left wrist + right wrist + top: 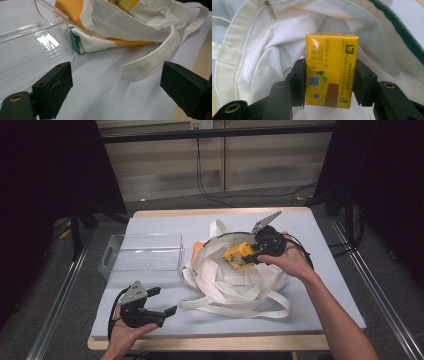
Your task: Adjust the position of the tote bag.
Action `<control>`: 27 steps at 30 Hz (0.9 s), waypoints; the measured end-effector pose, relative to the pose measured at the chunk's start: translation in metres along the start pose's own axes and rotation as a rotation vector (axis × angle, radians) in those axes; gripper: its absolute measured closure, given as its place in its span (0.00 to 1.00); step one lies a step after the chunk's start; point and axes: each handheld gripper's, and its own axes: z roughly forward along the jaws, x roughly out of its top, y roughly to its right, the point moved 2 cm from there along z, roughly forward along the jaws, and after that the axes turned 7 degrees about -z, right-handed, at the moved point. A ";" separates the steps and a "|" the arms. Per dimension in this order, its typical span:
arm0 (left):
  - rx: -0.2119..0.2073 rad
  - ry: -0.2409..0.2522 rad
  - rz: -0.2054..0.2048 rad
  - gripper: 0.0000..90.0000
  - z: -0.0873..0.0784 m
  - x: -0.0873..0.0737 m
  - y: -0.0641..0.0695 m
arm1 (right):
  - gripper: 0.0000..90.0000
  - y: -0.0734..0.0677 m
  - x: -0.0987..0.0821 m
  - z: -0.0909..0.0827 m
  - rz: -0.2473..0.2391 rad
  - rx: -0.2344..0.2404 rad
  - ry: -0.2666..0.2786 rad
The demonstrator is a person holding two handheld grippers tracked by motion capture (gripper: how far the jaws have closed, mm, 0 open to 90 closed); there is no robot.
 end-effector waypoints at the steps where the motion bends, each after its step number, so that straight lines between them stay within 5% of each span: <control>1: -0.003 0.002 -0.001 0.12 0.000 0.000 0.000 | 0.57 0.001 0.003 -0.001 0.000 0.002 -0.033; 14: -0.008 0.000 -0.001 0.12 0.001 0.000 0.000 | 0.57 0.008 0.027 0.005 0.016 0.054 -0.154; 22: -0.008 0.005 -0.005 0.12 0.000 0.000 -0.001 | 0.57 0.010 0.042 0.022 0.011 0.068 -0.267; 27: -0.017 0.001 -0.005 0.12 0.002 0.000 0.000 | 0.57 0.011 0.048 0.033 0.007 0.084 -0.264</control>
